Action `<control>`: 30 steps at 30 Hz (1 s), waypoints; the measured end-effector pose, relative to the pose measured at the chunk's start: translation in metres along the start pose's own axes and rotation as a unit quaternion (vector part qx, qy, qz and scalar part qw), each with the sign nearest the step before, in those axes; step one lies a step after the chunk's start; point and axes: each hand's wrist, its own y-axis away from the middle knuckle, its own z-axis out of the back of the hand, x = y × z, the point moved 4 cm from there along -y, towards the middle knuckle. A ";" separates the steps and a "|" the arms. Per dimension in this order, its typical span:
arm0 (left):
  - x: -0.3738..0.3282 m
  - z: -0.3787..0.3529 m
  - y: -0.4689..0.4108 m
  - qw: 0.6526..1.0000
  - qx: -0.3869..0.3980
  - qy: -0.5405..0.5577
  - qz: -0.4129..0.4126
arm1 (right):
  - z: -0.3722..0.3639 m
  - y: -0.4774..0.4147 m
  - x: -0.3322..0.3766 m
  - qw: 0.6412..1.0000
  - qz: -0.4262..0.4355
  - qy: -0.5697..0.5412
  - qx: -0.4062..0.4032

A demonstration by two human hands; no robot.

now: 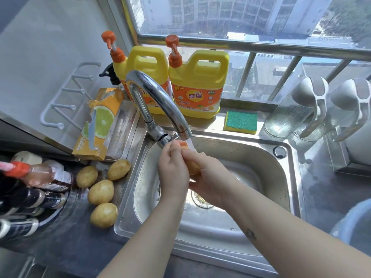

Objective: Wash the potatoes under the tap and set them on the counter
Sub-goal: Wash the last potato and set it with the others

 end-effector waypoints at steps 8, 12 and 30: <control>0.012 -0.002 0.004 0.989 0.132 -0.053 -0.025 | 0.008 -0.012 0.001 0.995 0.047 0.069 -0.050; 0.012 -0.002 0.002 0.987 0.154 0.005 0.032 | 0.011 -0.012 0.004 0.980 0.123 0.111 -0.108; 0.009 -0.013 0.001 0.943 0.049 0.265 0.194 | 0.011 0.010 0.008 0.881 0.299 0.359 -0.073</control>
